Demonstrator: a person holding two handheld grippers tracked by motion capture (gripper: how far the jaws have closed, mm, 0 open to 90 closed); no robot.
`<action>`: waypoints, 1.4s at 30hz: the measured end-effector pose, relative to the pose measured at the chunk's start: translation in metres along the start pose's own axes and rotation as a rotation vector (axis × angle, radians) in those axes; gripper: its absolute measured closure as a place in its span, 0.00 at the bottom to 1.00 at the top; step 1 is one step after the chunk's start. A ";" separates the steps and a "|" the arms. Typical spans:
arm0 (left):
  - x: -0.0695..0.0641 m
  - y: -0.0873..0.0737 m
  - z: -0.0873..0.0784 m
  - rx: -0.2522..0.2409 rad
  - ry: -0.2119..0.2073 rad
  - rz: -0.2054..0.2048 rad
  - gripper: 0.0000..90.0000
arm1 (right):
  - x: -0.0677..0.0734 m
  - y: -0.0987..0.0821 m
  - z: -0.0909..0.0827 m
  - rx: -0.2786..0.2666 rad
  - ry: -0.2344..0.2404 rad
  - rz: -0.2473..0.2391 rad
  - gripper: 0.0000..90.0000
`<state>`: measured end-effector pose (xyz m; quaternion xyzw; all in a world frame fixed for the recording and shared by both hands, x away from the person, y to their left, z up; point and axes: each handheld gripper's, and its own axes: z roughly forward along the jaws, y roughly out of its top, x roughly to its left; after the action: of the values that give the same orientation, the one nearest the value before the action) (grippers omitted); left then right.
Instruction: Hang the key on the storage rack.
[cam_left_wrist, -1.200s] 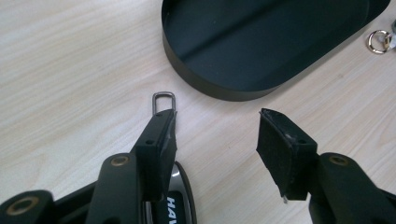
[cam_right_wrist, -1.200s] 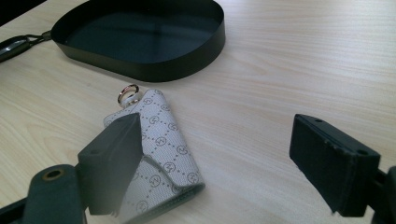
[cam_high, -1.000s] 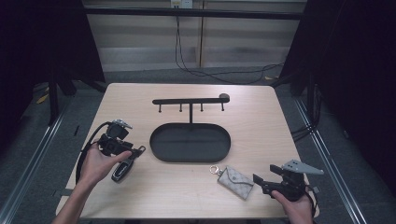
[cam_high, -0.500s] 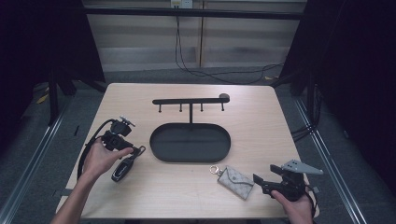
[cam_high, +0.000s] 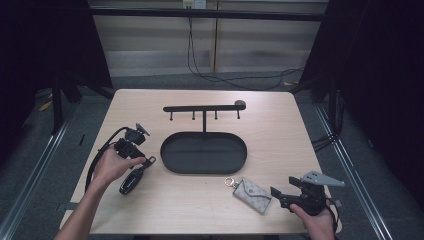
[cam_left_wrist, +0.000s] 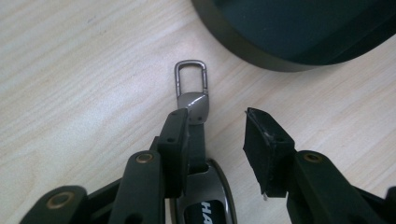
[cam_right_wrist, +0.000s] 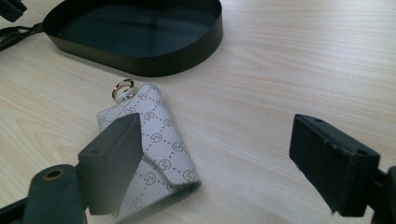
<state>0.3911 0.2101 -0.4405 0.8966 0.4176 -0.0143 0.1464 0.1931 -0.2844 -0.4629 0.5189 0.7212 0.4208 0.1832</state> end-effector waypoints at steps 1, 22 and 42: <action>0.002 0.001 0.001 0.010 0.005 0.009 0.68 | 0.000 0.000 0.000 0.000 0.000 0.000 0.19; 0.010 0.017 0.021 0.097 0.007 -0.015 0.73 | -0.001 -0.001 0.003 0.022 0.000 0.002 0.19; 0.000 0.026 0.033 0.167 0.076 0.035 0.77 | -0.001 -0.001 0.003 0.029 0.009 0.003 0.19</action>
<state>0.4136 0.1854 -0.4661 0.9127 0.4046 -0.0125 0.0555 0.1953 -0.2836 -0.4655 0.5207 0.7272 0.4130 0.1721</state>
